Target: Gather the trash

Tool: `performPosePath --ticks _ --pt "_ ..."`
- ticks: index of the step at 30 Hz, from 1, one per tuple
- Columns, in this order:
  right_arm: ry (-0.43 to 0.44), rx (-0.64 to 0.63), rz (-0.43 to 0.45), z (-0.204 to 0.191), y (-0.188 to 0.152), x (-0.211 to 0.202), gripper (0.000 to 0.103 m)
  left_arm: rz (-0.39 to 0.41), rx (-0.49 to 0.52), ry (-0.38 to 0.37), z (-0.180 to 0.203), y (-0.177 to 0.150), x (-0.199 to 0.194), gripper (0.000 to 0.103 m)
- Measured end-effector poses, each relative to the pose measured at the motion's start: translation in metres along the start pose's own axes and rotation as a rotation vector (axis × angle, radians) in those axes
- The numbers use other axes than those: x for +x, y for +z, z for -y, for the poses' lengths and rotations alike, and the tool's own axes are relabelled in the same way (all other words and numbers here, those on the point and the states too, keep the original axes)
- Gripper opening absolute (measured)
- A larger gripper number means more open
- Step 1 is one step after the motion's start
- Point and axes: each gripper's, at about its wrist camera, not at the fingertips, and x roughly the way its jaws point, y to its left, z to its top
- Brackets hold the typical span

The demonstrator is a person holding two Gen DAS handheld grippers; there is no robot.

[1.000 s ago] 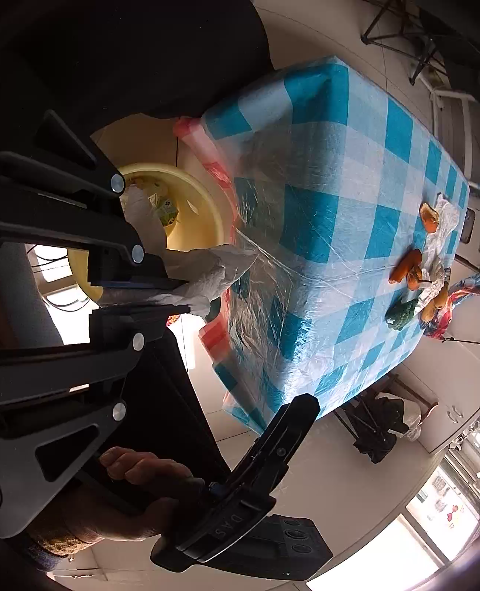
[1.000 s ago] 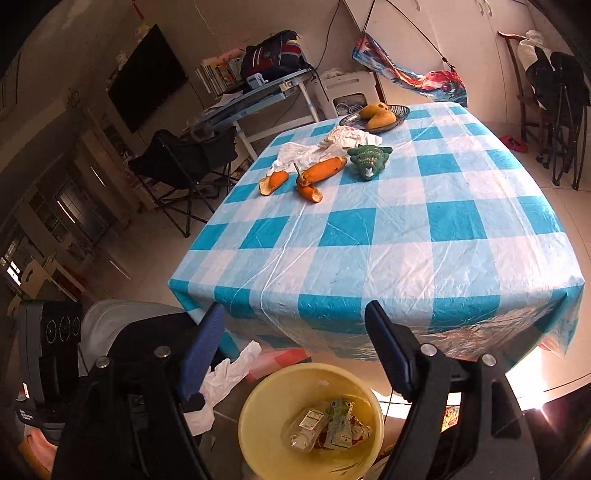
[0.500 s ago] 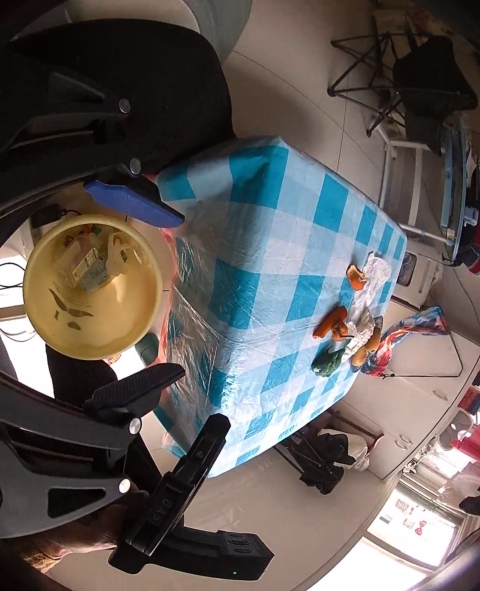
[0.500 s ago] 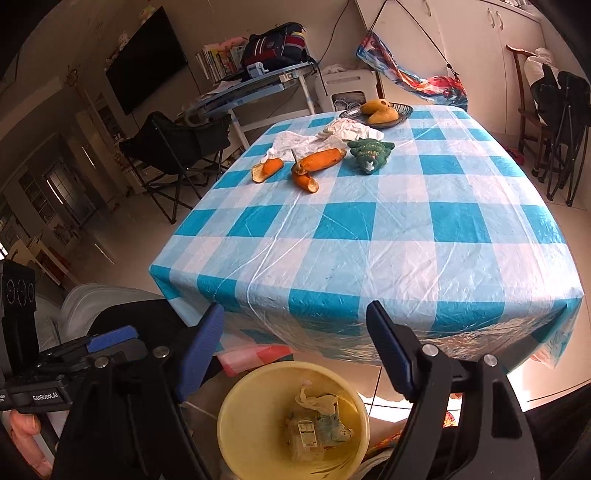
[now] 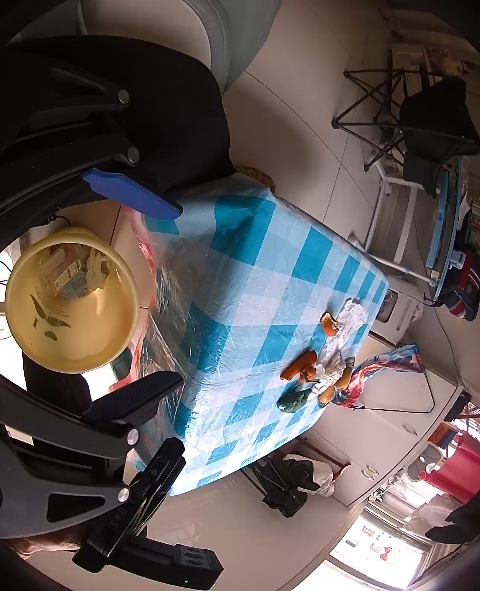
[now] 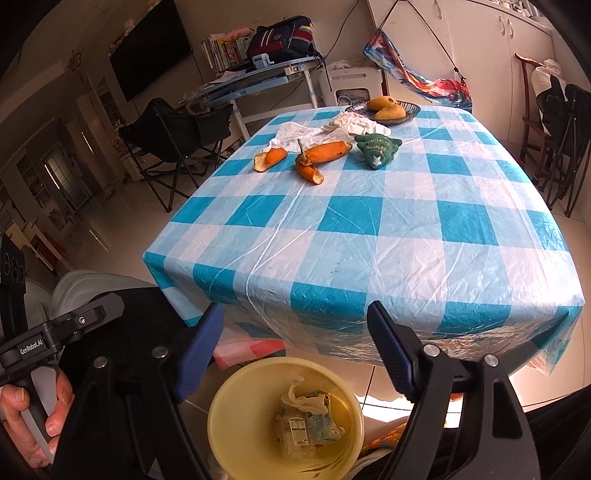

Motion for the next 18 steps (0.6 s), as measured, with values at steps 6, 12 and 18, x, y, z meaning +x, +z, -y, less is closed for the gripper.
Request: performPosePath --ticks 6,12,18 --pt "0.000 0.003 0.004 -0.0001 -0.0003 -0.0005 0.077 0.005 -0.015 0.002 -0.0024 -0.0002 0.0001 0.081" --pt "-0.001 0.002 0.004 0.0000 -0.0002 -0.0006 0.077 0.005 -0.021 0.004 -0.0027 -0.0003 0.0007 0.081" --pt "0.000 0.002 0.004 -0.0001 -0.0002 -0.0004 0.077 0.006 -0.033 0.003 -0.0051 0.0006 0.0019 0.082"
